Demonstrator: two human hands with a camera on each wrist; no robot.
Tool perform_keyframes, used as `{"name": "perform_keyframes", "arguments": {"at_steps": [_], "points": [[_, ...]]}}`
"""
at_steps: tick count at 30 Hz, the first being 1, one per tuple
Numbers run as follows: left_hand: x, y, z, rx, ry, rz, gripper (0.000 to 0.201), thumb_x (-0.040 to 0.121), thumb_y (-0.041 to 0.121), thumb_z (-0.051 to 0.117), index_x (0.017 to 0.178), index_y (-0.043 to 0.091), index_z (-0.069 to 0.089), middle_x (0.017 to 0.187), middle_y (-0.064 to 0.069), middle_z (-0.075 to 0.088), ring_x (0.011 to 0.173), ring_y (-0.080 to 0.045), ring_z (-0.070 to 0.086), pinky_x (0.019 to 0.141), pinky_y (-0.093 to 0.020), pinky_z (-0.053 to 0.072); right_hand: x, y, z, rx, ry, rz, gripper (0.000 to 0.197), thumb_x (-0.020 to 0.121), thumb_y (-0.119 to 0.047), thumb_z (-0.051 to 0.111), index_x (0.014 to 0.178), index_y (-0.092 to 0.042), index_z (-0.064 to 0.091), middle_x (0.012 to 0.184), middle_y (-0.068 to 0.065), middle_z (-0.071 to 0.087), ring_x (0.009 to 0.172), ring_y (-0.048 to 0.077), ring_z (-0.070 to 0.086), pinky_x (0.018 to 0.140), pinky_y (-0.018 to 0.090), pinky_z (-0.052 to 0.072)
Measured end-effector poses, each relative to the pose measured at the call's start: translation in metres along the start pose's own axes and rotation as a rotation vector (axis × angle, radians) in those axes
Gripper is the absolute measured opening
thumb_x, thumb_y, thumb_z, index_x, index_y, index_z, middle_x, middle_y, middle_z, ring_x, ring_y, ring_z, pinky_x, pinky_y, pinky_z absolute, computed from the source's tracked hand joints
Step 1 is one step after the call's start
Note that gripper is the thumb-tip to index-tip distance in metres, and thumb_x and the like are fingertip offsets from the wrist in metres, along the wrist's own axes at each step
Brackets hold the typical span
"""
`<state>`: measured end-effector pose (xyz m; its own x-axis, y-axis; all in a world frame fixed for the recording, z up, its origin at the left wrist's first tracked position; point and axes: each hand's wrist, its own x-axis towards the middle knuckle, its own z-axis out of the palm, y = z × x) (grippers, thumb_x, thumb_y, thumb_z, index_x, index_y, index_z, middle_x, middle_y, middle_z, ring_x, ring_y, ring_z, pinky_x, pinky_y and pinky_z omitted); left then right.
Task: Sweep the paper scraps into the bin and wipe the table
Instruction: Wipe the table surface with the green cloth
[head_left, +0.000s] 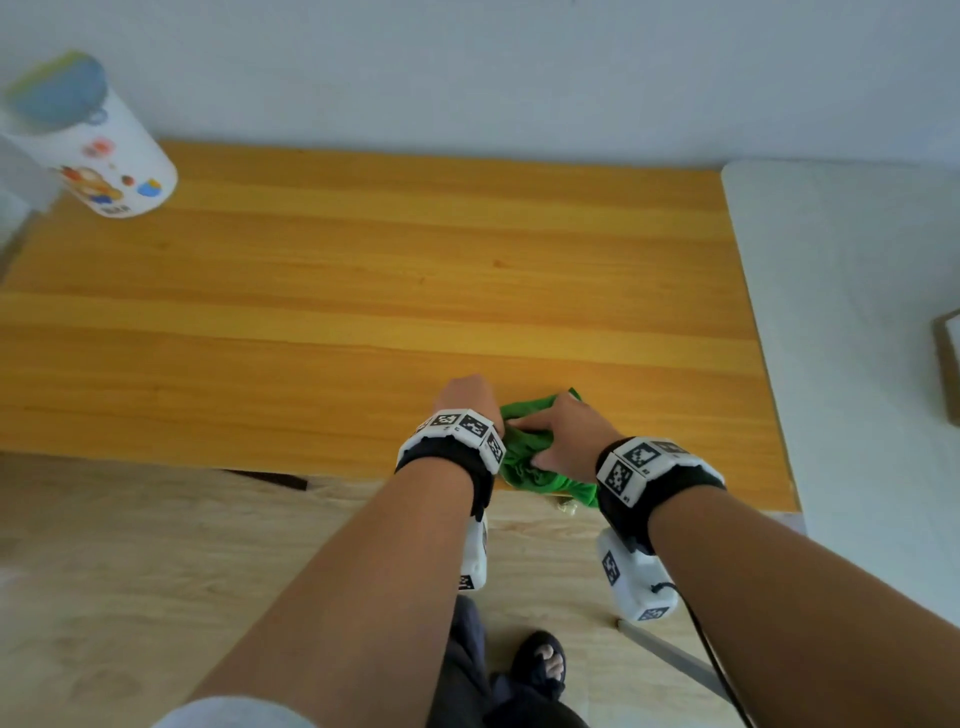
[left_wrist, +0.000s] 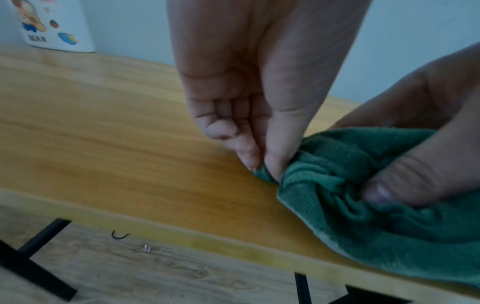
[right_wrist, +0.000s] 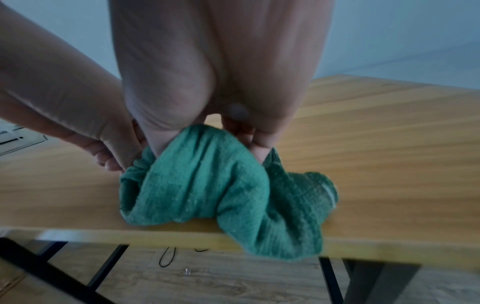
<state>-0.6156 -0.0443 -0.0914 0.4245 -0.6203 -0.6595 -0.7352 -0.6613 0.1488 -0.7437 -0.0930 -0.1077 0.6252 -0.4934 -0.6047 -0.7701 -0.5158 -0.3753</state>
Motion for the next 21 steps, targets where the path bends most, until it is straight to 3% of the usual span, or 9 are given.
{"name": "perform_keyframes", "arguments": {"at_steps": [4, 8, 12, 15, 17, 21], "points": [[-0.014, 0.007, 0.012, 0.011, -0.007, -0.008, 0.032, 0.090, 0.008, 0.063, 0.061, 0.009, 0.048, 0.060, -0.004, 0.049, 0.051, -0.017, 0.046, 0.045, -0.026, 0.038, -0.016, 0.005, 0.007, -0.034, -0.030, -0.007, 0.052, 0.091, -0.022, 0.058, 0.137, -0.043, 0.048, 0.123, 0.011, 0.037, 0.076, 0.020, 0.045, 0.062, 0.026, 0.038], [-0.025, 0.023, 0.019, 0.015, -0.005, -0.003, 0.029, 0.091, 0.008, 0.061, 0.064, 0.008, 0.050, 0.060, -0.004, 0.048, 0.051, -0.016, 0.045, 0.043, -0.025, 0.034, -0.025, 0.018, 0.011, 0.003, -0.021, -0.015, 0.054, 0.088, -0.017, 0.059, 0.135, -0.042, 0.051, 0.106, 0.007, 0.040, 0.060, 0.013, 0.041, 0.050, 0.019, 0.033], [-0.028, 0.041, 0.026, 0.004, -0.018, 0.009, 0.034, 0.090, 0.009, 0.062, 0.060, 0.009, 0.047, 0.059, -0.003, 0.047, 0.050, -0.015, 0.044, 0.040, -0.024, 0.032, -0.039, 0.036, 0.009, 0.039, -0.010, 0.001, 0.054, 0.087, -0.015, 0.059, 0.132, -0.043, 0.053, 0.127, 0.009, 0.038, 0.076, 0.021, 0.054, 0.056, 0.020, 0.040], [-0.030, 0.058, 0.030, 0.004, -0.031, 0.040, 0.033, 0.088, 0.010, 0.065, 0.061, 0.010, 0.047, 0.060, -0.003, 0.048, 0.050, -0.015, 0.044, 0.040, -0.023, 0.033, -0.047, 0.053, 0.003, 0.053, -0.003, 0.028, 0.053, 0.088, -0.014, 0.059, 0.131, -0.044, 0.054, 0.126, 0.009, 0.037, 0.084, 0.023, 0.053, 0.062, 0.023, 0.041], [-0.030, 0.069, 0.032, -0.003, -0.030, 0.070, 0.032, 0.088, 0.009, 0.065, 0.062, 0.010, 0.045, 0.061, -0.003, 0.048, 0.051, -0.015, 0.044, 0.040, -0.023, 0.033, -0.050, 0.064, -0.001, 0.061, 0.003, 0.040, 0.052, 0.088, -0.014, 0.059, 0.131, -0.043, 0.054, 0.118, 0.007, 0.038, 0.082, 0.021, 0.049, 0.063, 0.023, 0.039], [-0.024, 0.080, 0.030, -0.003, -0.025, 0.081, 0.032, 0.088, 0.009, 0.064, 0.063, 0.010, 0.045, 0.061, -0.003, 0.047, 0.051, -0.015, 0.044, 0.041, -0.024, 0.033, -0.044, 0.074, -0.009, 0.096, 0.015, 0.026, 0.052, 0.086, -0.010, 0.061, 0.129, -0.039, 0.058, 0.087, -0.004, 0.046, 0.061, 0.011, 0.043, 0.048, 0.015, 0.031]]}}
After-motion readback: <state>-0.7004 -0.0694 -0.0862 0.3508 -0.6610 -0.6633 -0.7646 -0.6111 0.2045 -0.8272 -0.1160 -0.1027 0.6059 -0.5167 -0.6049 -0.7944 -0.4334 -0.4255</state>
